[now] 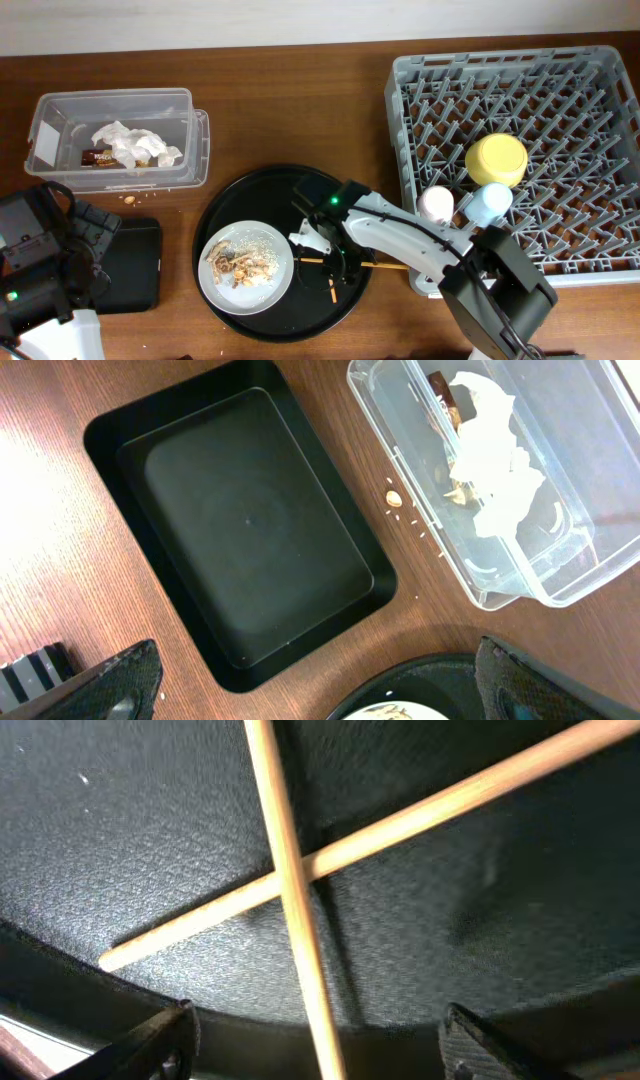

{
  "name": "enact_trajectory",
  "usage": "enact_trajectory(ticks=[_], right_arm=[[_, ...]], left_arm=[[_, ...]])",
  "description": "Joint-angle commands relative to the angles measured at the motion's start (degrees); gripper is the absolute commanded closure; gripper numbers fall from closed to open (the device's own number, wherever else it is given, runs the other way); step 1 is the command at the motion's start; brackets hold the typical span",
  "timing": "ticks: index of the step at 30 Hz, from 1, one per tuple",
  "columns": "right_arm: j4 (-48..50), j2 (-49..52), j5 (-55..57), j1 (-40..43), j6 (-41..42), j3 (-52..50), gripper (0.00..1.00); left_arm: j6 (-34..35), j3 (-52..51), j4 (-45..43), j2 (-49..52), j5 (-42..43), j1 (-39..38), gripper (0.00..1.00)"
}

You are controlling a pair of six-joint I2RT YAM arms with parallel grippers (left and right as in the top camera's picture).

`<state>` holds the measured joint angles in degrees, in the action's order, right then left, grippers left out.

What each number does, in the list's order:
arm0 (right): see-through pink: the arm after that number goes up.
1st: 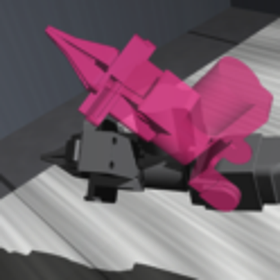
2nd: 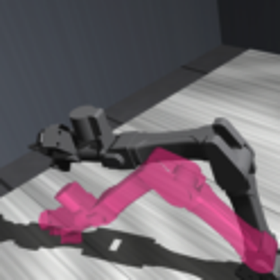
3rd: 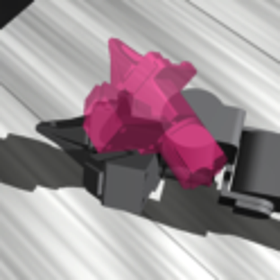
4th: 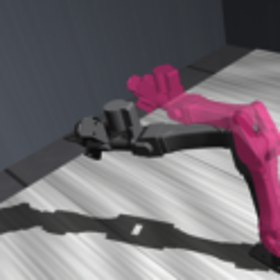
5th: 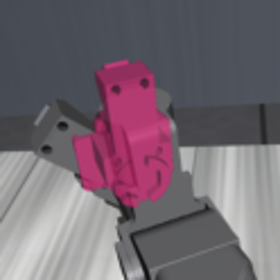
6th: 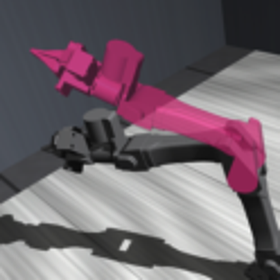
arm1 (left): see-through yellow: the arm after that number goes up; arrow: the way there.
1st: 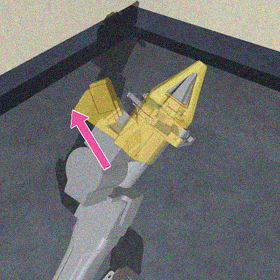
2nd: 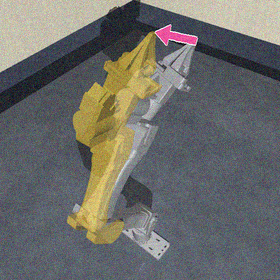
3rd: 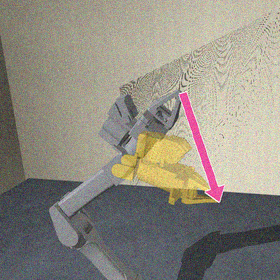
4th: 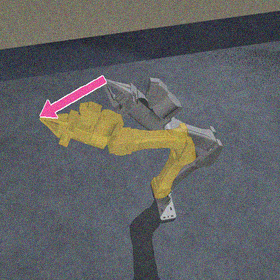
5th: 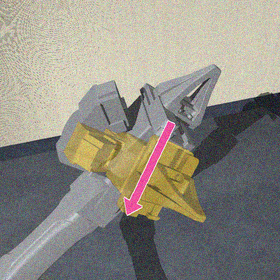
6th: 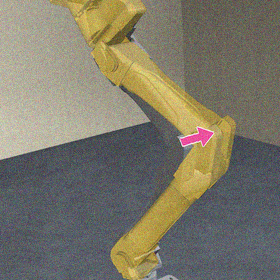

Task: Sort waste into correct bins and load items into the dishwasher rack
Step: 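Lift the chopstick with the right gripper and carry it toward the rack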

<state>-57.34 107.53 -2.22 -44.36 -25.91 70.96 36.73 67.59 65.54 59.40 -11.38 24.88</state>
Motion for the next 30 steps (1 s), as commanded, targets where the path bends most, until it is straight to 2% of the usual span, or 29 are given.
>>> enact_trajectory(ticks=[1, 3, 5, 8, 10, 15, 16, 22, 23, 24, 25, 28, 29, 30], right_arm=[[1.4, -0.3, -0.5, -0.3, -0.4, -2.3, 0.24], [3.4, -0.3, -0.5, -0.3, -0.4, -3.6, 0.26], [4.7, -0.3, -0.1, -0.3, -0.4, -4.0, 0.33], [5.2, -0.3, -0.1, -0.3, -0.4, -4.0, 0.35], [5.3, -0.3, -0.1, -0.3, -0.4, -4.0, 0.47], [5.4, -0.3, -0.1, -0.3, -0.4, -4.2, 0.51], [5.8, -0.3, -0.1, -0.3, -0.3, -4.4, 0.56], [7.7, -0.3, -0.1, -0.3, -0.2, -7.0, 0.57], [7.8, -0.3, 0.8, -0.3, -0.2, -7.0, 0.65], [7.7, -0.3, 2.6, -0.3, -0.2, -6.9, 0.82], [7.4, -0.3, 4.0, -0.3, -0.2, -6.6, 0.87], [5.9, -0.3, 4.7, -0.3, 1.0, -3.8, 0.9], [4.8, -0.3, 4.6, -0.3, 1.4, -2.2, 0.95], [3.4, -0.3, 4.6, -0.3, 1.4, -0.8, 0.96]], left_arm=[[0.1, 0.1, 0.0, -0.3, 0.0, 0.3, 0.01], [0.1, 0.1, 0.0, -0.3, 0.0, 0.3, 0.01], [0.1, 0.1, 0.0, -0.3, 0.0, 0.3, 0.01], [0.1, 0.1, 0.0, -0.3, 0.0, 0.3, 0.01], [0.1, 0.1, 0.0, -0.3, 0.0, 0.3, 0.01], [0.1, 0.1, 0.0, -0.3, 0.0, 0.3, 0.01], [0.1, 0.1, 0.0, -0.3, 0.0, 0.3, 0.01], [0.1, 0.1, 0.0, -0.3, 0.0, 0.3, 0.01], [0.1, 0.1, 0.0, -0.3, 0.0, 0.3, 0.01], [0.1, 0.1, 0.0, -0.3, 0.0, 0.3, 0.01], [0.1, 0.1, 0.0, -0.3, 0.0, 0.3, 0.01], [0.1, 0.1, 0.0, -0.3, 0.0, 0.3, 0.01], [0.1, 0.1, 0.0, -0.3, 0.0, 0.3, 0.01], [0.1, 0.1, 0.0, -0.3, 0.0, 0.3, 0.01]])
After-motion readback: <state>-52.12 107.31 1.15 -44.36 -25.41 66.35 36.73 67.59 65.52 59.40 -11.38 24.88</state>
